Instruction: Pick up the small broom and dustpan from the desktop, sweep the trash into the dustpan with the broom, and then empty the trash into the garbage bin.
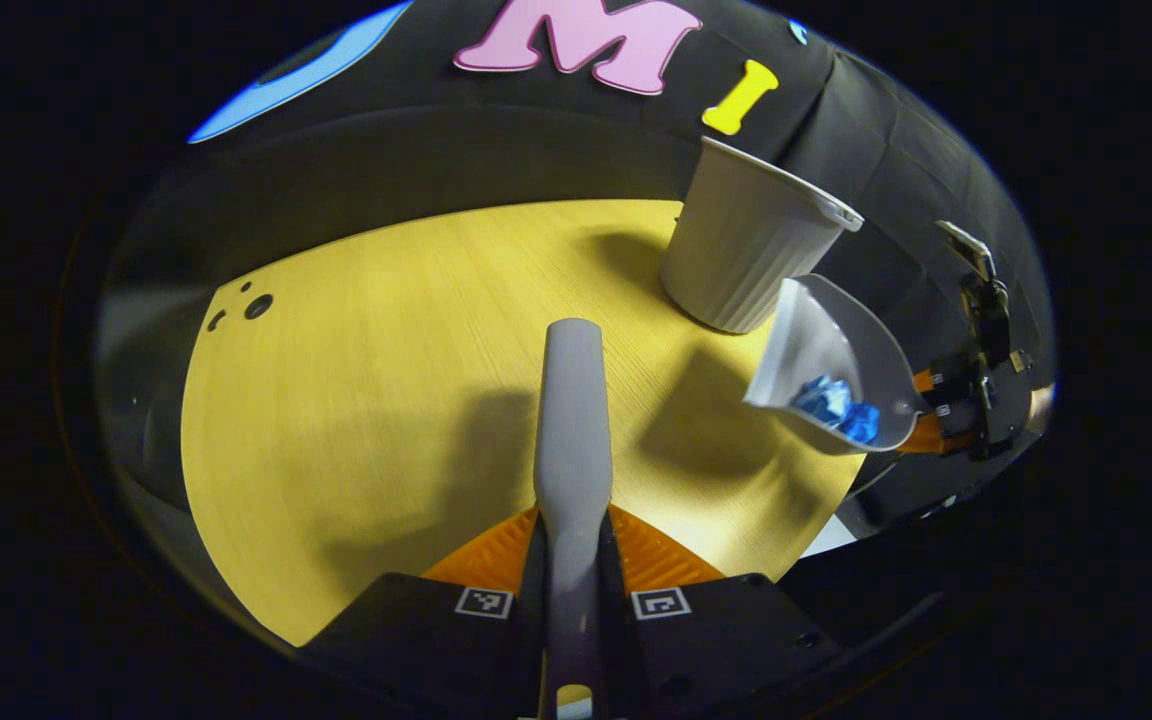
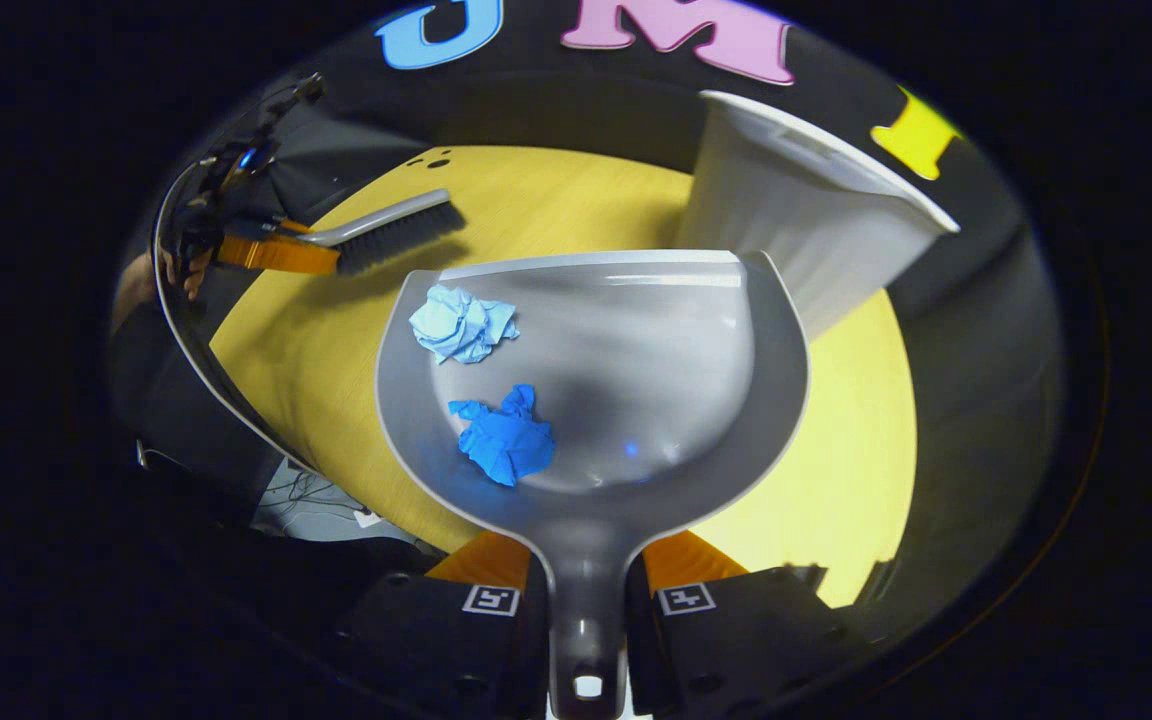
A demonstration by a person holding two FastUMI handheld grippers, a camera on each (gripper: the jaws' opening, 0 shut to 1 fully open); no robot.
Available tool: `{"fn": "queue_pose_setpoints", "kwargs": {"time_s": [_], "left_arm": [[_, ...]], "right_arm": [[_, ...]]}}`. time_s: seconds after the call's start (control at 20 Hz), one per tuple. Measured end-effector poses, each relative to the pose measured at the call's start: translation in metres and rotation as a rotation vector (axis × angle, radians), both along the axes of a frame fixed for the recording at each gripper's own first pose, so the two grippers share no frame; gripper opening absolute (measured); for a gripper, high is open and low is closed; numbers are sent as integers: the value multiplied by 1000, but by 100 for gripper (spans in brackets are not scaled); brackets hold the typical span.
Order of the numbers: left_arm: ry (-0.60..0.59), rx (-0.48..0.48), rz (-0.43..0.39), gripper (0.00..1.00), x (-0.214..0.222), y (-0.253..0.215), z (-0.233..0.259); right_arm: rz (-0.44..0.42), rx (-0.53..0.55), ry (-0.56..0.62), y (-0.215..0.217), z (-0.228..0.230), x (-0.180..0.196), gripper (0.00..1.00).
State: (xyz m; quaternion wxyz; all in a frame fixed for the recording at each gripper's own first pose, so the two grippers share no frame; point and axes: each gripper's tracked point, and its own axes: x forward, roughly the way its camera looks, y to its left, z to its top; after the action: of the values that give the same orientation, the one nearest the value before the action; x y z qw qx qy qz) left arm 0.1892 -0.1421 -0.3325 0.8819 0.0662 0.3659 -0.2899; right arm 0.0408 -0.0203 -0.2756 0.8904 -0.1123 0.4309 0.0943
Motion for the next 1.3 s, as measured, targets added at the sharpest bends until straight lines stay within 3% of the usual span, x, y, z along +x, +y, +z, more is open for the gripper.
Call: {"fn": "queue_pose_setpoints", "kwargs": {"time_s": [0.25, 0.55, 0.8, 1.1, 1.2, 1.3], "left_arm": [[-10, -43, 72, 26, -12, 5, -12], [-7, -90, 93, 29, -18, 6, -12], [-5, -158, 143, 29, -31, 7, -7], [23, -214, 203, 32, -58, 11, -16], [28, -230, 228, 29, -59, 13, -17], [39, -247, 253, 32, -61, 13, -18]], "right_arm": [[-137, 22, -69, -2, 23, -6, 35], [-171, -74, -171, -18, 51, 18, 35], [-102, -358, -227, -81, 85, 61, 35], [-4, -660, -227, -134, 111, 185, 35], [65, -788, -225, -139, 112, 209, 35], [181, -941, -245, -131, 118, 221, 35]]}}
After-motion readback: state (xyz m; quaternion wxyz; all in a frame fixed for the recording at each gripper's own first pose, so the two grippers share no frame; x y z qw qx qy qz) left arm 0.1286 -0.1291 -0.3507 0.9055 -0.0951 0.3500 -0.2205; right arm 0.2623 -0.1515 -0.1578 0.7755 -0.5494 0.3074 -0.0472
